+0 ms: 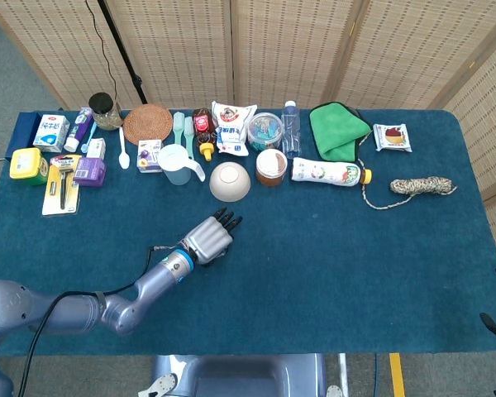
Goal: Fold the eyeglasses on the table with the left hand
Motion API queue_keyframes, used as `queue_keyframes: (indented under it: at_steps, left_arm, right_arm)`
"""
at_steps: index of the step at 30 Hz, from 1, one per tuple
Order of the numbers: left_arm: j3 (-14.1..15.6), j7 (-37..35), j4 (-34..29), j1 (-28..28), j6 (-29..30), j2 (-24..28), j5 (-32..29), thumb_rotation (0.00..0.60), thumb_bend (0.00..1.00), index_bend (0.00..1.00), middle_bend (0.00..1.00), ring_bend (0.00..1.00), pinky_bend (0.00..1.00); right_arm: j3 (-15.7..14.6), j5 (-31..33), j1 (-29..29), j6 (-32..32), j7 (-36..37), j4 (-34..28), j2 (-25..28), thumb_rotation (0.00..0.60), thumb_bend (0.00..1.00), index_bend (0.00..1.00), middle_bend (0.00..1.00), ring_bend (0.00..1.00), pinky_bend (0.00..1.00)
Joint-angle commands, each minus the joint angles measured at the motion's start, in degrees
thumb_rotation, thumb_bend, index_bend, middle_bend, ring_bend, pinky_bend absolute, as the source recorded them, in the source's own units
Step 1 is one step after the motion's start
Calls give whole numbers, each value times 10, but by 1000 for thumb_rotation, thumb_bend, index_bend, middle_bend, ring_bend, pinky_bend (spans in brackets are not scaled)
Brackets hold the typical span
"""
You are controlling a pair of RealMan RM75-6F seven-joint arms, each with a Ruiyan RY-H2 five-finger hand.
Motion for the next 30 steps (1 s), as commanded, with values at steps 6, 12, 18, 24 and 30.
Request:
queue_keyframes:
  at_steps: [6,12,18,24,30]
  left_arm:
    - [-2,-2,-6,-1,2,-1,-5,501,212,511,0,0,0]
    - [-3,1,-6,-2,8,-6,-6,511,226,552,0,0,0]
    - [-5,2,-5,-1,15,-10,-9,514,231,570,0,0,0]
    - [-16,-6,2,7,45,-22,11,517,231,570,0,0,0]
    - [-19,-17,-10,17,53,-23,33,516,230,460,0,0,0]
  right_arm:
    - [1,1,-1,3,2,1,0,600,0,289,101,144,341]
    - [1,2,-3,5,4,2,0,600,0,292,106,144,342]
    - [2,3,-4,5,8,6,-2,600,0,294,108,144,344]
    - [3,4,-4,6,11,8,-3,600,0,295,108,144,344]
    - [3,5,-6,7,16,11,-4,600,0,295,108,144,344]
